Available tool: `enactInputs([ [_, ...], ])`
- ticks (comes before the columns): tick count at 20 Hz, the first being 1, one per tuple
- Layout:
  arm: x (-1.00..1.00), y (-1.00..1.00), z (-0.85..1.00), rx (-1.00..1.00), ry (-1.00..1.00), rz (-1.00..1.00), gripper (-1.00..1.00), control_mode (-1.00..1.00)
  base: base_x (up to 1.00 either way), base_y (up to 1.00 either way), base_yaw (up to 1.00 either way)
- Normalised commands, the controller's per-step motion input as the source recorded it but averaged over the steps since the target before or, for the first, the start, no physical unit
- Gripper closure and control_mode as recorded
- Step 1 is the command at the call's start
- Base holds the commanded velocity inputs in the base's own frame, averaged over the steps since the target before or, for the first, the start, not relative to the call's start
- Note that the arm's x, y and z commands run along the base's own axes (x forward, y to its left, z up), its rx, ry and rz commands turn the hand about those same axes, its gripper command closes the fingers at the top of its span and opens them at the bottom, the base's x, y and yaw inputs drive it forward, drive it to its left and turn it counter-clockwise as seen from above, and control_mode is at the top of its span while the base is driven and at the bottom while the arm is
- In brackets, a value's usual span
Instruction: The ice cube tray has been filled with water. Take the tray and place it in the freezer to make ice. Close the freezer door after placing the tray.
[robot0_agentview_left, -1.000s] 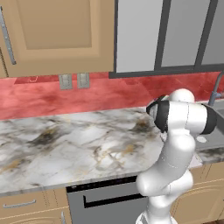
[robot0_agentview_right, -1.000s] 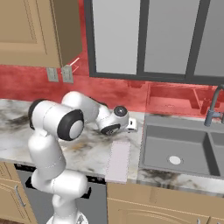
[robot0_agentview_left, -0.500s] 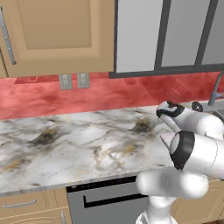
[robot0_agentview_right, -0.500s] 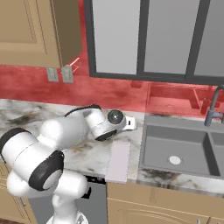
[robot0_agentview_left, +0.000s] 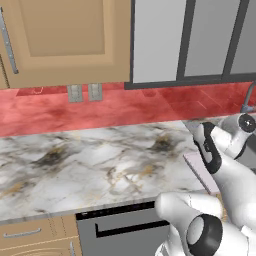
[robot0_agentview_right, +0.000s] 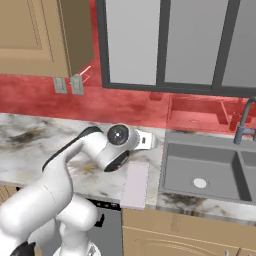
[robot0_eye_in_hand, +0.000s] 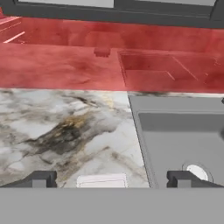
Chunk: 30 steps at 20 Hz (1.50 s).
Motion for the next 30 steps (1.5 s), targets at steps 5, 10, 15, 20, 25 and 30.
enactInputs([
  [5, -0.74, -0.18, 0.96, 0.00, 0.00, -0.15, -1.00, -1.00, 0.00, 0.00, 0.00],
  [10, -0.76, -0.18, 0.67, 0.00, 0.00, -0.26, -1.00, -1.00, 0.00, 0.00, 0.00],
  [15, -0.90, -0.34, 0.40, 0.00, 0.00, -0.41, -1.00, -1.00, 0.00, 0.00, 0.00],
  [20, -0.88, -0.33, 0.28, 0.07, 0.00, -0.40, -1.00, -1.00, 0.00, 0.00, 0.00],
  [25, -0.75, -0.06, 0.02, 0.07, -0.09, -0.20, -1.00, -1.00, 0.00, 0.00, 0.00],
  [30, -0.64, 0.03, 0.00, 0.10, -0.26, 0.00, -1.00, -1.00, 0.00, 0.00, 0.00],
])
